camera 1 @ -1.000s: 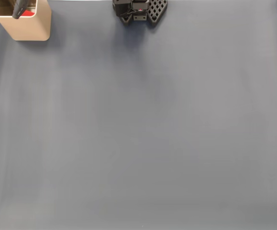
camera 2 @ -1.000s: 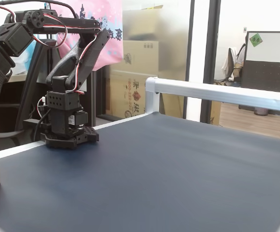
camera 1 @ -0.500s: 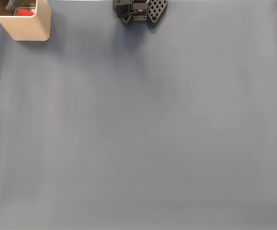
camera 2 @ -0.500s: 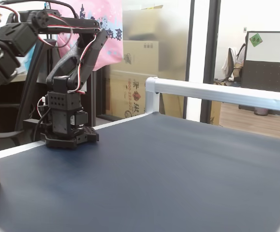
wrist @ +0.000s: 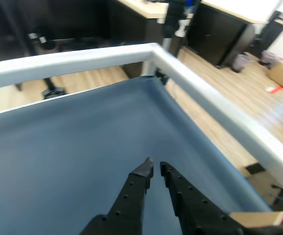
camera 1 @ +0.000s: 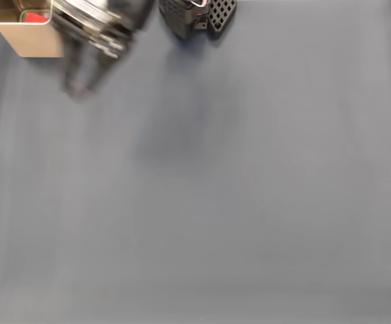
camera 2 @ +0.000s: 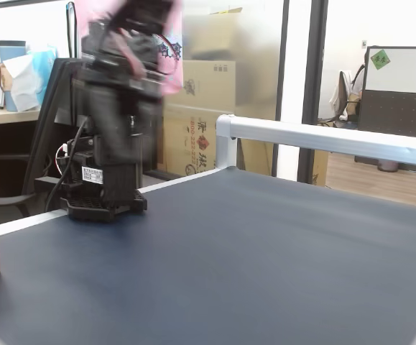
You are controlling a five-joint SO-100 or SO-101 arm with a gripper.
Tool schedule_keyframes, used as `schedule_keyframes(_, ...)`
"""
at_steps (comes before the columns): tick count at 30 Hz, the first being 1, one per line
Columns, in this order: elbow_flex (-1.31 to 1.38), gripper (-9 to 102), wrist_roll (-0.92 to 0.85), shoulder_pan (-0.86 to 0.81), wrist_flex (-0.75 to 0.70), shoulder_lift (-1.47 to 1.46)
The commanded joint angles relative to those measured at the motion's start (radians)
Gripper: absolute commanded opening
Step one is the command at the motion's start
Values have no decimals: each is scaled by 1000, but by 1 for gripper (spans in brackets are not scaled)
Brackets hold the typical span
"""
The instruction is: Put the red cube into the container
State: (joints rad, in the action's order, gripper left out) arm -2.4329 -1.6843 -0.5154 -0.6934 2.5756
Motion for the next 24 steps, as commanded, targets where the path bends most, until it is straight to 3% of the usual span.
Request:
schedule_keyframes(1, -67, 0, 34, 166, -14, 101)
schedule_keyframes(6, -295, 0, 20, 353, -18, 281)
schedule_keyframes(13, -574, 0, 28, 426, -118, 514)
schedule_keyframes(20, -618, 0, 117, 497, -308, 583)
schedule_keyframes(24, -647, 0, 117, 500, -348, 611)
